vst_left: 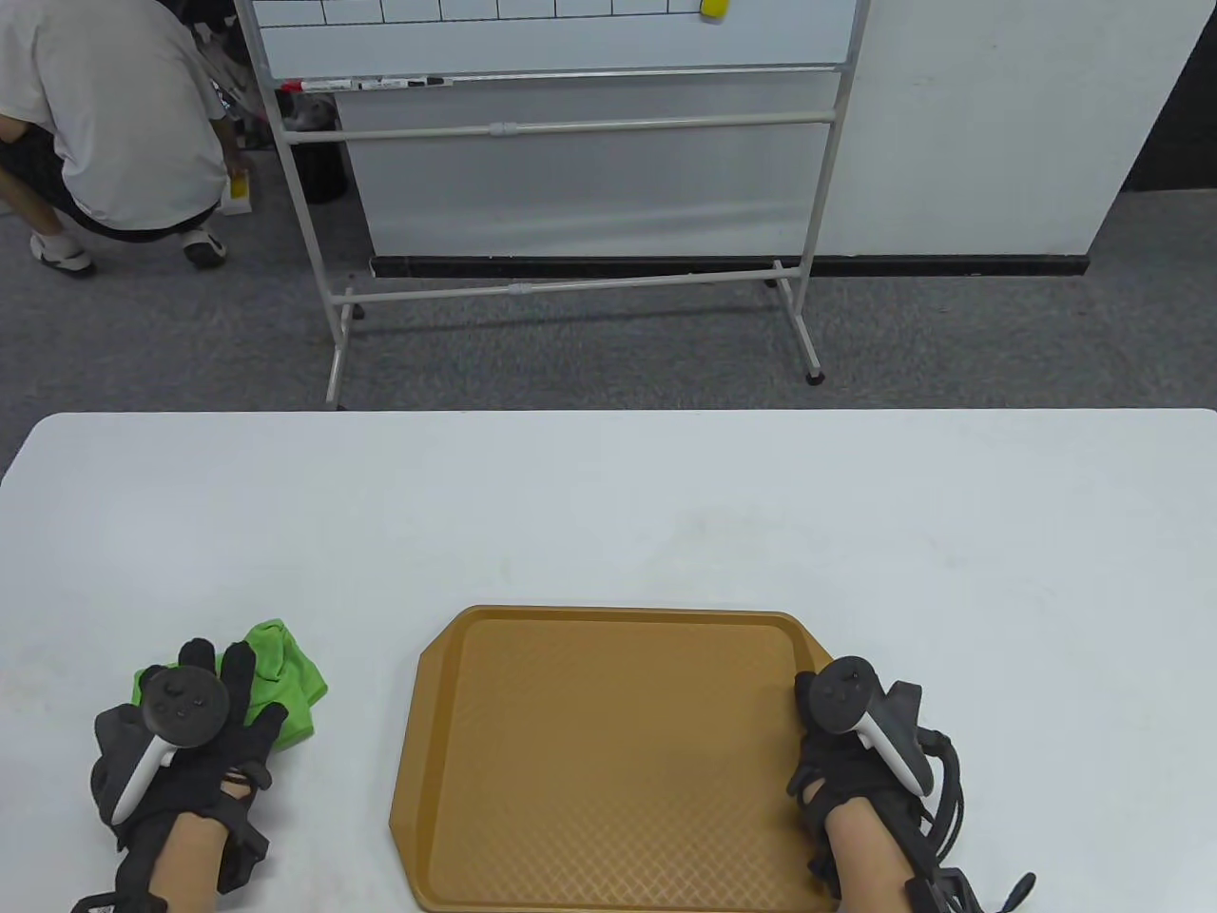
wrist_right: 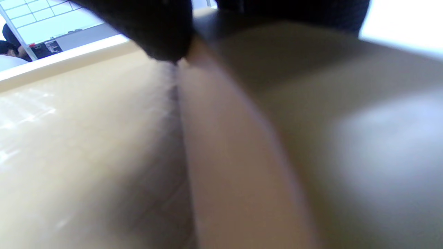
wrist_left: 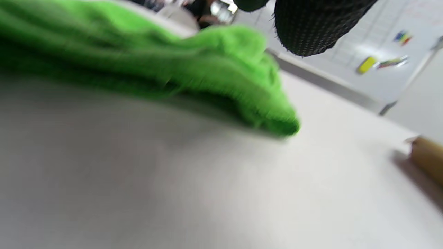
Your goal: Wipe the food tray with a square towel
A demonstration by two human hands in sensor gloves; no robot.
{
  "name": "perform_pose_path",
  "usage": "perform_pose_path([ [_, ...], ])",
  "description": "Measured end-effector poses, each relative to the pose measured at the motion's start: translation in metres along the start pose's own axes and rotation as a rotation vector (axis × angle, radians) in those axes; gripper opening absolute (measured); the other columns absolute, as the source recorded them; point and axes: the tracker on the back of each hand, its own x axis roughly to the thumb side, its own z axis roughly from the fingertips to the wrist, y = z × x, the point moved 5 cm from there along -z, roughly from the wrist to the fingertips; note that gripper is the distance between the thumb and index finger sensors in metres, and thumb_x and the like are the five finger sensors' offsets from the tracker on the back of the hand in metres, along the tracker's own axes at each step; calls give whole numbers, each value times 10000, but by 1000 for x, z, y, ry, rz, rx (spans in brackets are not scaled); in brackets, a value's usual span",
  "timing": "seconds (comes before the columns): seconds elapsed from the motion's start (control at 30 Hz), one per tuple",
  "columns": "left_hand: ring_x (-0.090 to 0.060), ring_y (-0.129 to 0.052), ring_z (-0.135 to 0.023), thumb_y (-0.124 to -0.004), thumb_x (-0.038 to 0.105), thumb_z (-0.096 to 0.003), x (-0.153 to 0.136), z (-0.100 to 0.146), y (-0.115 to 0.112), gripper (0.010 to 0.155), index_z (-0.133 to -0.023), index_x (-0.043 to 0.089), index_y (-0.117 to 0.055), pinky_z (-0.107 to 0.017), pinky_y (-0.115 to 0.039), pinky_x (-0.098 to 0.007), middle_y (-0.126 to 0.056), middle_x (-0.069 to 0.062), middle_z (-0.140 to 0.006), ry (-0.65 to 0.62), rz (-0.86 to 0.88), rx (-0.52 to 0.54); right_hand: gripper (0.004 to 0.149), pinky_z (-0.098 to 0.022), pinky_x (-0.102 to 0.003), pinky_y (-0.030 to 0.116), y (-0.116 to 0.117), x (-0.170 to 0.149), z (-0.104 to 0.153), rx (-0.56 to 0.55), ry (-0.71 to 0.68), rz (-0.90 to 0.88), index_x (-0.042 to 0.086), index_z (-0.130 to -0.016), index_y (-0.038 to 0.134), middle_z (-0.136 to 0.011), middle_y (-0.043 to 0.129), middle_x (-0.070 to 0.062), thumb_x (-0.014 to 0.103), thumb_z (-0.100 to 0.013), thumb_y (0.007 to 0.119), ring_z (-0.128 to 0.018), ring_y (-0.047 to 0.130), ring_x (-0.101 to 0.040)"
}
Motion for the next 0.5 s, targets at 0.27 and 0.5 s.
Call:
perform_pose_path([
  [0.27,-513,-114,-1059,-701,536,-515,-8,-12,-25,816,-1109,300,-194,-728,-195,-661,-90,-121,-1188,90,-79,-124,641,-526,-504,756,0,-1,0,7,0,3,378,-1046,452,-1141,472,-173,318,-479,746,-704,837,-333],
  [0.5,-459,-422,-1060,-798,431,-500,-3,-12,-10,723,-1106,330,-416,-747,-356,-629,-366,-12,-1204,87,-172,-6,645,-540,-513,745,1,-1,0,17,2,-3,383,-1048,444,-1144,458,-173,318,-481,745,-713,826,-335],
])
